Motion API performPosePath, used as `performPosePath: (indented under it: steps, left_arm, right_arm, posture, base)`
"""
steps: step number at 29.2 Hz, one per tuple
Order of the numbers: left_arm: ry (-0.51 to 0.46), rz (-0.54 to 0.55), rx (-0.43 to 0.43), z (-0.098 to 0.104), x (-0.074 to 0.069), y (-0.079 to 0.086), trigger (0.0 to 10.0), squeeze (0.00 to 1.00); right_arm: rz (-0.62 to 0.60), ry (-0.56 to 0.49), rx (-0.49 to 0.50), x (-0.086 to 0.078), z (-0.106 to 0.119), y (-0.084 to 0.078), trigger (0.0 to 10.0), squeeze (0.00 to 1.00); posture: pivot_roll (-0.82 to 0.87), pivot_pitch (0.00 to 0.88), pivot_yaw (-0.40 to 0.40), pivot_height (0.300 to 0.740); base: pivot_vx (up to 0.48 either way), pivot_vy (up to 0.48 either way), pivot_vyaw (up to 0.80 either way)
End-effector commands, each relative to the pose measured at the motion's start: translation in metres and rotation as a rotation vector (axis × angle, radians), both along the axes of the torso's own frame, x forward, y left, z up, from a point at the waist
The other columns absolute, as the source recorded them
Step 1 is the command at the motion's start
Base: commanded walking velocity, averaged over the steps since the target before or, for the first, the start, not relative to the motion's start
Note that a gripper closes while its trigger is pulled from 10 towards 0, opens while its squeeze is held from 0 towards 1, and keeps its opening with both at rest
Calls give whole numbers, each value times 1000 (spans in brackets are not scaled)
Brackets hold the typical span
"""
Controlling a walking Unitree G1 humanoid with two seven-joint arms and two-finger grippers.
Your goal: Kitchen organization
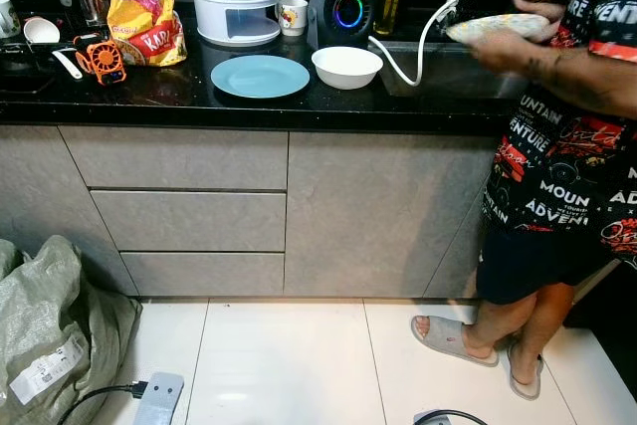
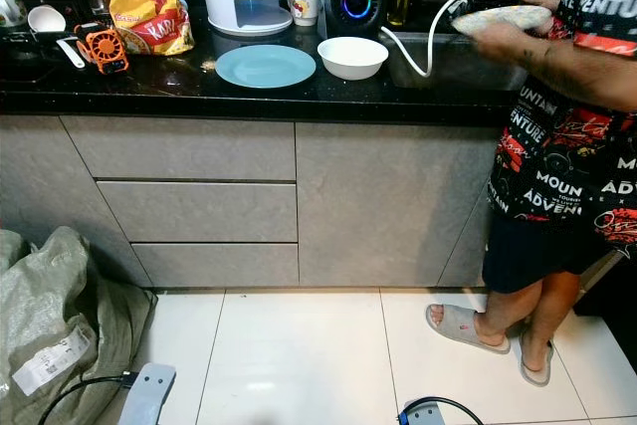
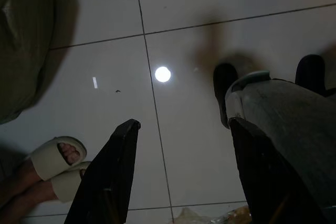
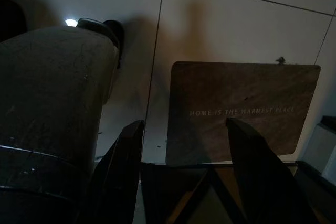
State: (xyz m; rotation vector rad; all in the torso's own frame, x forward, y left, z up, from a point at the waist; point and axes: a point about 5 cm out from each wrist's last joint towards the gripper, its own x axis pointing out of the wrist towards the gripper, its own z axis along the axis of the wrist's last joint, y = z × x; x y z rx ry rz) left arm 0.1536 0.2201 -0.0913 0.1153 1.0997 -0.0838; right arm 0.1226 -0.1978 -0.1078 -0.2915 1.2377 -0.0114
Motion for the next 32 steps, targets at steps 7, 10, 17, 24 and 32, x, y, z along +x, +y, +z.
performPosePath:
  steps: [7, 10, 17, 24, 32]
  left_arm:
    - [2, 7, -6, 0, 0, -1, 10000, 0]
    - [1, 10, -1, 0, 0, 1, 10000, 0]
    - [3, 5, 5, 1, 0, 3, 10000, 0]
    - [1, 12, 5, 1, 0, 4, 10000, 0]
    - [11, 25, 16, 0, -5, 10, 10000, 0]
  right_arm:
    - [19, 1, 13, 2, 0, 3, 10000, 0]
    - [20, 2, 17, 3, 0, 4, 10000, 0]
    - [16, -2, 22, 5, 1, 6, 10000, 0]
    - [24, -1, 26, 6, 1, 7, 10000, 0]
    - [13, -1, 32, 5, 0, 9, 10000, 0]
  posture:
    - [46, 6, -5, 740]
    - [52, 2, 0, 740]
    - [57, 7, -1, 740]
    - [68, 13, 3, 740]
    - [58, 23, 15, 740]
  base:
    - [0, 0, 0]
    - [0, 0, 0]
    - [0, 0, 0]
    - [0, 0, 0]
    - [0, 0, 0]
